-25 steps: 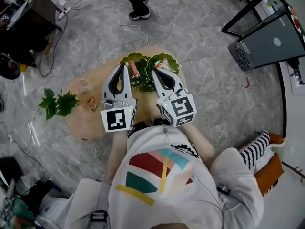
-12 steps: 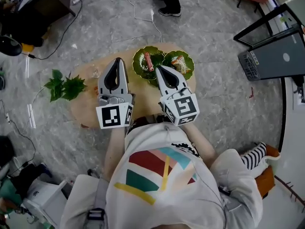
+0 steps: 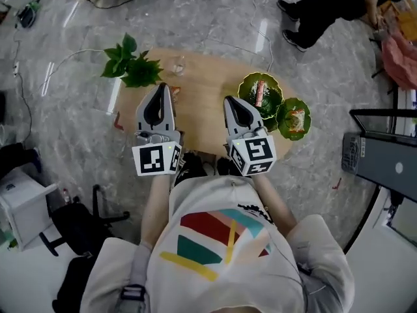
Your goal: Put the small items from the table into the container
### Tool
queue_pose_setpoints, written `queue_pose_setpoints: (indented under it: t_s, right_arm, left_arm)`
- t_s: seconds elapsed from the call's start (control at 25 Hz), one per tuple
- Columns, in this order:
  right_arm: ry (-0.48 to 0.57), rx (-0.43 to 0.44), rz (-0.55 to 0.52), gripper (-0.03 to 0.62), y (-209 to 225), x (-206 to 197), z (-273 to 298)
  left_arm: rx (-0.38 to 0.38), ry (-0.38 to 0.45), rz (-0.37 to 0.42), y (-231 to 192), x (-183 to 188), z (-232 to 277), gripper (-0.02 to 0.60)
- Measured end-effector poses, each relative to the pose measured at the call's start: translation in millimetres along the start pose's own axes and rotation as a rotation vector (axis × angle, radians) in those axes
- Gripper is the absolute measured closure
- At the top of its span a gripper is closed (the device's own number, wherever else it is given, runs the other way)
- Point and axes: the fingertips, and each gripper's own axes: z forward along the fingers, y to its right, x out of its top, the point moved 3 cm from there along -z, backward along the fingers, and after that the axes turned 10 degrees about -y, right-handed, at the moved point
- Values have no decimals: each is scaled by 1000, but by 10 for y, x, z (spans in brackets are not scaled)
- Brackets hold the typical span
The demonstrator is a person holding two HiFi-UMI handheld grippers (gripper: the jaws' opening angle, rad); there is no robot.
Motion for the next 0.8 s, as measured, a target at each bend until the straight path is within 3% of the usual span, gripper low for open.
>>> queue_pose_setpoints:
  t_s: [0.16, 0.2, 0.28, 0.32, 0.6, 0.8]
  right_arm:
    - [-117, 121, -54, 567, -403, -127, 711]
    - [-143, 144, -73, 526, -482, -186, 925]
    - [-213, 198, -164, 345, -661, -379, 1389]
    - [-262, 227, -238, 331, -753, -525, 1627]
    - [-643, 380, -788, 320, -1066, -2085, 3178]
    - [-834, 382, -991, 306, -1004, -2920, 3625]
  left_arm:
    - [127, -66, -40, -570, -325, -320, 572]
    - [144, -91, -44, -688, -439, -376, 574]
    - [174, -143, -61, -907, -689, -482, 574]
    - [188, -165, -77, -1007, -814, -532, 572]
    - [217, -246, -144, -1685, -1710, -468, 574]
    - [240, -277, -174, -2024, -2172, -435, 573]
